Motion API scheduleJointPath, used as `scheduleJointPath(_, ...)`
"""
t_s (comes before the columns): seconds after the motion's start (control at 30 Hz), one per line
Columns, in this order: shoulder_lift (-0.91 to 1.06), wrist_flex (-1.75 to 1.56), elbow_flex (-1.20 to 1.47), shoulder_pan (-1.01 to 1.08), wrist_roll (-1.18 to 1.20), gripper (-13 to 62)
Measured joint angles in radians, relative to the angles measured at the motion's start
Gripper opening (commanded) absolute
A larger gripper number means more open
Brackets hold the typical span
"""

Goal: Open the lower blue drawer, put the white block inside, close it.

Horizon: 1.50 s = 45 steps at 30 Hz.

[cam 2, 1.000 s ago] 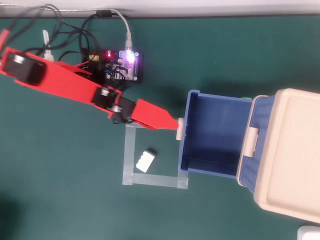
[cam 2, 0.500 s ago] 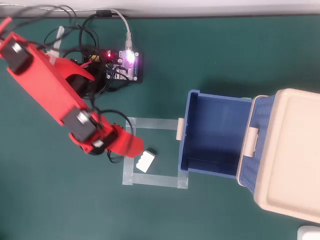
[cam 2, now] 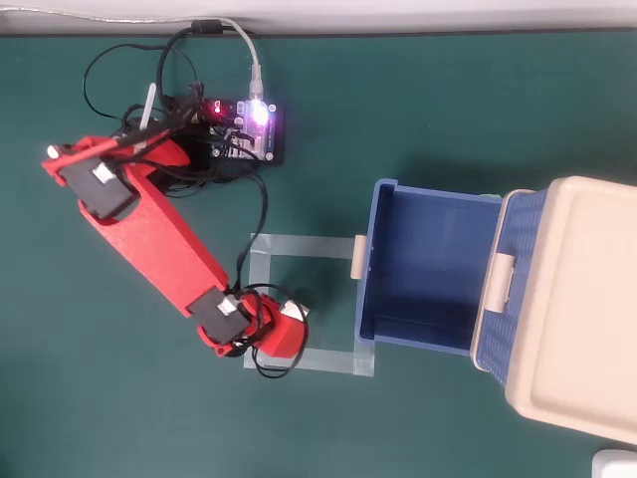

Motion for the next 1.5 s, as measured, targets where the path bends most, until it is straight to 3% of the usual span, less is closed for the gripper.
scheduleJointPath(0.27, -0.1, -0.031, -0.011, -0.018, -0.002, 33.9)
scheduleJointPath(0.37, -0.117, -0.028, -0.023, -0.02, -0.002, 30.4)
scheduleJointPath(0.47, -0.123, -0.02, -0.032, -0.009, -0.002, 14.9)
scheduleJointPath(0.57, -0.12, 0.025, -0.032, -0.002, -0.005, -7.6)
scheduleJointPath(0.6, -0.12, 0.058, -0.032, 0.0, -0.008, -8.2)
scheduleJointPath(0.8, -0.02, 0.224, -0.032, -0.002, -0.021, -8.1)
scheduleJointPath(1.03, 0.36, 0.397, -0.322, -0.081, 0.009, -8.1)
scheduleJointPath(1.13, 0.344, 0.394, -0.449, -0.25, 0.153, -8.0)
scheduleJointPath(1.23, 0.209, 0.351, -0.572, -0.419, 0.304, -7.8)
scheduleJointPath(1.4, 0.044, 0.23, -0.575, -0.515, 0.337, -7.6)
scheduleJointPath(1.43, 0.04, 0.219, -0.577, -0.517, 0.337, -5.6)
scheduleJointPath(1.5, 0.04, 0.202, -0.577, -0.526, 0.339, 11.3)
